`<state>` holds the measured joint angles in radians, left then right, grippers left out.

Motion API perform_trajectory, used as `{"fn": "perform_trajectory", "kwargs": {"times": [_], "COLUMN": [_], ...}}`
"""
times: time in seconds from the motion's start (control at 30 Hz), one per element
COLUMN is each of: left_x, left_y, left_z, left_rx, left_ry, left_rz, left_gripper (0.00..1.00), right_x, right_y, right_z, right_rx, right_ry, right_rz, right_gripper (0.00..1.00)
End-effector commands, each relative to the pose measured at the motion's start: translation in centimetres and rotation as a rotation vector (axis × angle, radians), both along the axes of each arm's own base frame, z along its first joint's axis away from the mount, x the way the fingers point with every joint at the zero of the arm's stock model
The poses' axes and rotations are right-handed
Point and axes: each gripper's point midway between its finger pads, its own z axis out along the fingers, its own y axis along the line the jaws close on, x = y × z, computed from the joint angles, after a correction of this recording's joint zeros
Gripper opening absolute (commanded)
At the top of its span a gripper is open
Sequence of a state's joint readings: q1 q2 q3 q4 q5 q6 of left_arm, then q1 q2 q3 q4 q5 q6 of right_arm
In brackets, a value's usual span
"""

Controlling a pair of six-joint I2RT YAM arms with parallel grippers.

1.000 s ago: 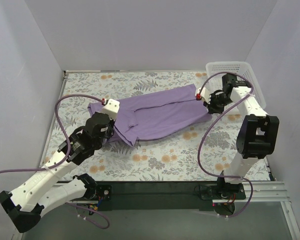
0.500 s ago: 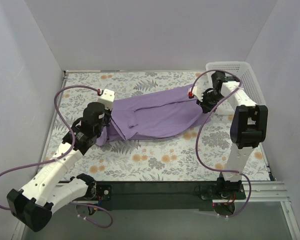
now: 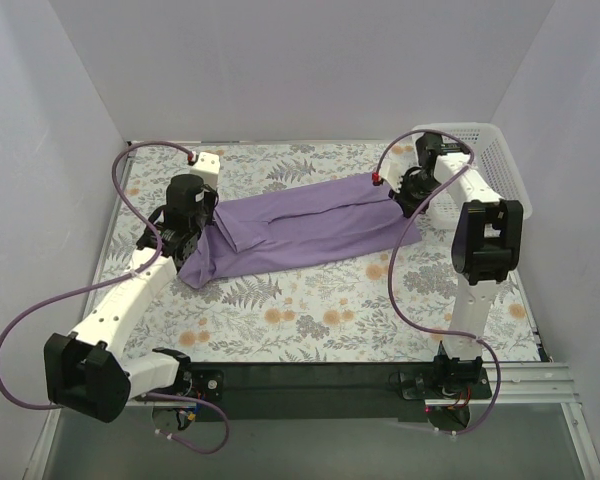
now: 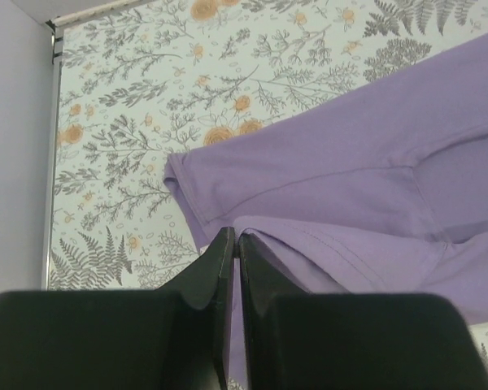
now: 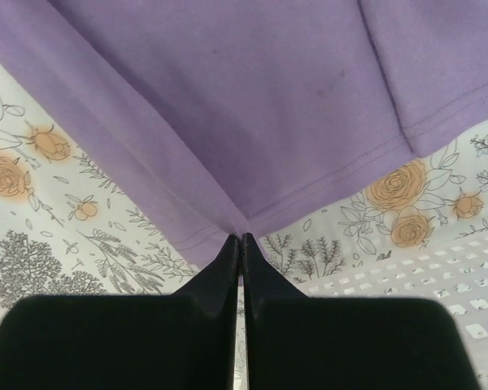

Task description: Fold and stack the t-shirts

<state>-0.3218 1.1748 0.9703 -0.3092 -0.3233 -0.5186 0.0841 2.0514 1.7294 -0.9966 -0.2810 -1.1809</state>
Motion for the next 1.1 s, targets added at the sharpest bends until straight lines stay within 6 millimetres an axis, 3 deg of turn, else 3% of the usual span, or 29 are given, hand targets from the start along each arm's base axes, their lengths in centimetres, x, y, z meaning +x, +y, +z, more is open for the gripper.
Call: {"fn": "perform_trajectory", "kwargs": {"times": [0.0,0.37,0.77,1.07], "left_x": [1.9,2.8,1.9,3.0], "left_y": [-0.3,0.7,1.9,2.0], "left_z": [4.1,2.9,3.0,1.7], "left_rx": [-0.035,-0.035,-0.069,-0.077], "left_ry": [-0.124,-0.098,-0.12,-0.069], "left_rz": [-0.012,0.015,0.045,0.047], "left_gripper": [0.0,0.0,0.0,0.0], "right_x": [1.3,3.0,3.0,4.7], "right_y": [0.3,1.2,-0.4,-0.2], "right_z": [0.8,0.2,0.4,0.0], "right_rx": [-0.009,-0.001,-0.087,-0.089], "right_ry": [-0.016,-0.015,-0.029,-0.037], "right_rz": [-0.032,-0.058,-0.088,-0.14], "right_gripper": [0.01,0.01,0.01,0.01]}}
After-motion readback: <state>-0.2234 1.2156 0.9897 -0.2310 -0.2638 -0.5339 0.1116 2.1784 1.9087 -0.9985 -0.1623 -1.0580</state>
